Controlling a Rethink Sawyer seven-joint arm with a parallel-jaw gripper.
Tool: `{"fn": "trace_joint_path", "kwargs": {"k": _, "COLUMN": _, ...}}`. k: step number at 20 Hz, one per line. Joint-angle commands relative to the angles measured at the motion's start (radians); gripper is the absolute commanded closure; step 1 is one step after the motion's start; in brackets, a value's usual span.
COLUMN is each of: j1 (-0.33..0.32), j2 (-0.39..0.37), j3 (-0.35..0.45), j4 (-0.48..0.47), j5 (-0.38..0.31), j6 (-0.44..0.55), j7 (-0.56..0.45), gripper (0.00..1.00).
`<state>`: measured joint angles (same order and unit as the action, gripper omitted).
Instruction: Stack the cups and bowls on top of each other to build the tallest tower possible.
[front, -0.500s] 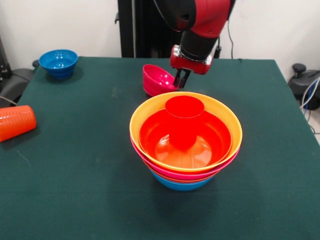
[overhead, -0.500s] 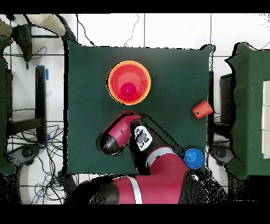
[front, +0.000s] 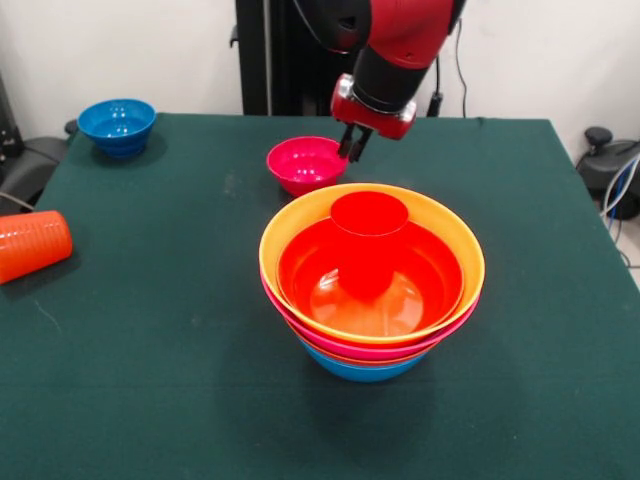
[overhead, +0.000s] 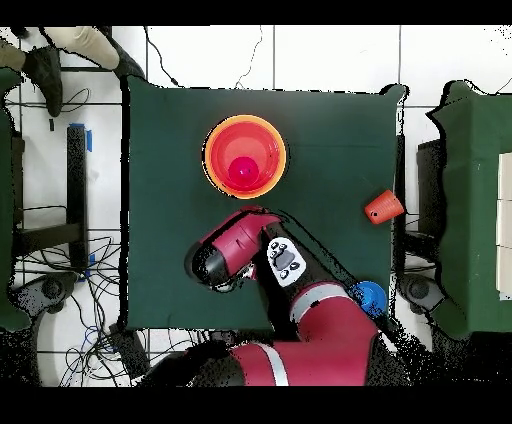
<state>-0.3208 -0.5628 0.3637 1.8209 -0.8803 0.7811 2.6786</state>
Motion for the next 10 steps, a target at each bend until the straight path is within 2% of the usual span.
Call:
{"fn": "trace_joint_path", "kwargs": {"k": 1, "j1": -0.032, "j2": -0.016, "j3": 0.082, "j4": -0.066, "j5": 0.041, "j6": 0.121, "j7": -0.319, "gripper": 1.0}}
{"fn": "trace_joint_path", "kwargs": {"k": 10, "j1": -0.045, "j2": -0.02, "j3": 0.109, "j4": -0.085, "j5": 0.05, "j6": 0.174, "j7": -0.332, "gripper": 1.0}}
